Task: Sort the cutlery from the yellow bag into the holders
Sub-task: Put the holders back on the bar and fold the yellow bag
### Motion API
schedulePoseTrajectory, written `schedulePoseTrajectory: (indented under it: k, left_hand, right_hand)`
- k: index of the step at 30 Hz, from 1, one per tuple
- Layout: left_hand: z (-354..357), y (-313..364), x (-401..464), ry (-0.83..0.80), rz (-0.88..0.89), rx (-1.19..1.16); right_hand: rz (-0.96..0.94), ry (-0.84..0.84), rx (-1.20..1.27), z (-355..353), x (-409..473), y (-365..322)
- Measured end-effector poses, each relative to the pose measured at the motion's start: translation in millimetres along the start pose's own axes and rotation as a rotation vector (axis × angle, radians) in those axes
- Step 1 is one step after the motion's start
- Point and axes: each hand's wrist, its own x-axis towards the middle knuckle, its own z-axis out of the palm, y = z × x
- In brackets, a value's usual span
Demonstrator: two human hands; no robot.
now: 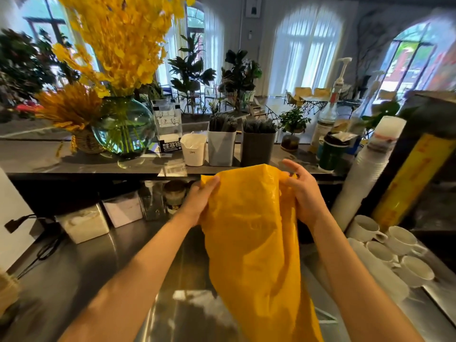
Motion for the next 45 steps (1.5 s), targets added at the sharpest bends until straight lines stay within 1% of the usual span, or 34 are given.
schedulePoseTrajectory:
  k: [3,5,7,9,12,14,17,20,23,24,25,27,28,29,31,32,33,34,35,36,37,39,40,41,43,44,45]
  left_hand:
    - [-6,9,4,0.095,0.054,0.025]
    - [-11,14,8,0.121,0.135,0.106]
    - [-17,15,8,0.156,0.222,0.227]
    - [-25,14,10,0.213,0.257,0.275]
    - [-31,16,10,0.326,0.265,0.241]
    - [-30,20,7,0.392,0.264,0.196]
    - [-27,24,6,0.441,0.290,0.167]
    - [-30,33,7,0.490,0.318,0.180]
    - [-33,44,6,0.497,0.324,0.166]
    - [-35,47,5,0.491,0.339,0.204]
    - [-37,48,5,0.494,0.369,0.307]
    - [-39,54,4,0.512,0.440,0.651]
    - [-37,58,3,0.511,0.481,0.775]
    - [-31,61,0,0.486,0.537,0.840]
    - [-9,67,-8,0.397,0.706,0.942]
    - [5,68,-13,0.302,0.785,0.981]
    - [18,67,-17,0.157,0.819,0.988]
    - [28,65,-20,-0.010,0.796,0.965]
    - [35,63,-21,-0.154,0.737,0.931]
    - [38,60,-18,-0.256,0.685,0.893]
    - [40,57,-16,-0.300,0.661,0.863]
    - [39,53,-12,-0.282,0.675,0.779]
    - [37,52,-11,-0.257,0.701,0.704]
    - [33,52,-11,-0.231,0.720,0.613]
    - [21,56,-10,-0.178,0.747,0.467]
    - [14,58,-8,-0.148,0.752,0.424]
    - [6,59,-6,-0.107,0.742,0.396]
  right_hand:
    - [0.227,0.245,-0.011,-10,3,24]
    - [0.260,0.342,0.019,-13,0,38]
    - [0.219,0.403,0.040,-14,-4,42]
    - [0.160,0.399,0.031,-15,-5,38]
    - [0.070,0.329,-0.053,-15,-3,30]
    - [0.012,0.340,-0.049,-13,-1,25]
    - [-0.062,0.389,-0.026,-10,2,20]
    - [-0.056,0.355,0.051,-6,4,16]
    - [-0.019,0.305,0.144,5,5,13]
    - [-0.017,0.302,0.161,10,6,13]
    - [-0.030,0.300,0.137,14,6,12]
    - [-0.109,0.283,0.007,21,6,10]
    - [-0.163,0.266,-0.054,25,6,10]
    - [-0.209,0.244,-0.093,29,5,9]
    - [-0.273,0.178,-0.106,39,4,8]
    - [-0.300,0.128,-0.096,44,3,8]
    - [-0.322,0.072,-0.079,50,2,7]
    - [-0.333,0.024,-0.068,55,1,6]
    - [-0.332,-0.010,-0.067,58,1,6]
    - [-0.318,-0.019,-0.071,60,0,3]
    - [-0.290,-0.003,-0.078,60,0,2]
    - [-0.213,0.027,-0.106,52,2,1]
    - [-0.161,0.007,-0.128,45,4,1]
    - [-0.097,-0.051,-0.160,36,5,4]
    - [0.076,-0.247,-0.183,19,4,17]
    - [0.127,-0.333,-0.222,12,2,26]
    - [0.122,-0.384,-0.274,6,1,36]
